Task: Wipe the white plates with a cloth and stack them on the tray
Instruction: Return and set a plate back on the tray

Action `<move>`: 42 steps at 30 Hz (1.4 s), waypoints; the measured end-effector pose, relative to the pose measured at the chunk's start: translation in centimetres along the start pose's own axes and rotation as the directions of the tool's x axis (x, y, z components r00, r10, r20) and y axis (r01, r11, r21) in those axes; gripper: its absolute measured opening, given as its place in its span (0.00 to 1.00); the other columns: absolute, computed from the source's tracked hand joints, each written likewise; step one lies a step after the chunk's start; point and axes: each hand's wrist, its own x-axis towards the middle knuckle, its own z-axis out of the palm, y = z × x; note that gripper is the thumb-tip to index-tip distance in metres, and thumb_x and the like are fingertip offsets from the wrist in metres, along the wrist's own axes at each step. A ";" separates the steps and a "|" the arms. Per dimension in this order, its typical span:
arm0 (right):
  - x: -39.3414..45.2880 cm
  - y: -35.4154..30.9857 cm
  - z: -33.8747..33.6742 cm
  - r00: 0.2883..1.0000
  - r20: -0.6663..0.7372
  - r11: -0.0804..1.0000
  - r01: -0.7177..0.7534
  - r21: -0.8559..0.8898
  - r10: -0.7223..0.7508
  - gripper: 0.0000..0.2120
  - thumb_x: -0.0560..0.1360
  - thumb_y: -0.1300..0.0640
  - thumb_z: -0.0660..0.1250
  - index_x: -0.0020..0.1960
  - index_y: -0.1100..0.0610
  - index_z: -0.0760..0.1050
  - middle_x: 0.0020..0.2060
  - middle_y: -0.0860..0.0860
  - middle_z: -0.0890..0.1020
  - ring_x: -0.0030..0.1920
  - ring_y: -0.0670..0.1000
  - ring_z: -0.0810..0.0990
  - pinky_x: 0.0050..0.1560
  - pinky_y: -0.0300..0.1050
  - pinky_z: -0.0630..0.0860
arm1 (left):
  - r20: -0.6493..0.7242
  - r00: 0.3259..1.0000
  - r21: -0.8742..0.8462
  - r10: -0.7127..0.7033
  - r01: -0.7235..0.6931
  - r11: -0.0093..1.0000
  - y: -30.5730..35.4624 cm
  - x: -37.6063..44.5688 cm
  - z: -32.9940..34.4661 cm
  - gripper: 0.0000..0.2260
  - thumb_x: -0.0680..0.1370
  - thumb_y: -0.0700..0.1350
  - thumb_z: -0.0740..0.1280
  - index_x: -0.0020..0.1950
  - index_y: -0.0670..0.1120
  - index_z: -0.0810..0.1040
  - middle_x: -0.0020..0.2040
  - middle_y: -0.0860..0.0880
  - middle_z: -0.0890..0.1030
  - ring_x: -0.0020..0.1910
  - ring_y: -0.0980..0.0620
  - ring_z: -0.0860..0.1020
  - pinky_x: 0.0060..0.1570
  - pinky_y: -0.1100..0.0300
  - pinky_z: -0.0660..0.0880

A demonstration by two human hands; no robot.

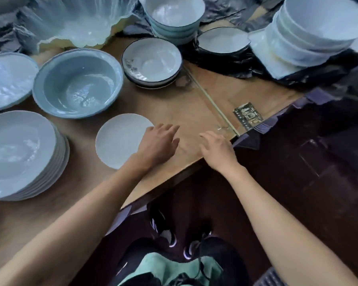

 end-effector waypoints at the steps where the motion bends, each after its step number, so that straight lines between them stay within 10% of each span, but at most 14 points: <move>1: -1.1 1.5 -0.6 0.999 -0.014 0.999 -0.041 0.021 0.041 0.20 0.81 0.51 0.62 0.73 0.51 0.71 0.71 0.50 0.73 0.69 0.58 0.72 0.66 0.56 0.70 | 0.016 0.999 0.003 0.044 -0.044 0.999 1.7 0.6 0.1 0.23 0.83 0.53 0.60 0.77 0.49 0.68 0.72 0.48 0.75 0.70 0.43 0.72 0.67 0.45 0.70; 11: -19.2 19.9 -4.6 0.882 -0.118 0.889 -0.445 0.103 0.455 0.23 0.81 0.47 0.63 0.74 0.49 0.69 0.74 0.50 0.70 0.68 0.58 0.72 0.65 0.57 0.72 | 0.171 0.862 0.075 0.478 -0.495 0.866 26.4 2.7 3.9 0.16 0.81 0.52 0.62 0.65 0.46 0.76 0.65 0.46 0.79 0.67 0.41 0.74 0.63 0.43 0.72; 20: -38.5 34.0 -6.3 0.692 -0.180 0.715 -0.683 0.147 0.699 0.23 0.82 0.48 0.60 0.75 0.50 0.67 0.74 0.50 0.70 0.70 0.57 0.70 0.66 0.57 0.70 | 0.325 0.636 0.115 0.700 -0.762 0.638 50.0 -1.3 10.1 0.22 0.82 0.53 0.59 0.76 0.50 0.68 0.73 0.48 0.73 0.72 0.42 0.69 0.67 0.41 0.69; 42: -73.2 49.1 -2.4 -0.061 -0.011 -0.048 -0.874 0.484 0.998 0.22 0.80 0.50 0.62 0.74 0.49 0.69 0.72 0.48 0.72 0.69 0.55 0.73 0.66 0.56 0.71 | 0.483 -0.221 -0.137 0.848 -0.975 -0.176 91.8 -16.4 26.6 0.19 0.83 0.50 0.59 0.74 0.50 0.71 0.73 0.49 0.72 0.72 0.42 0.69 0.66 0.38 0.69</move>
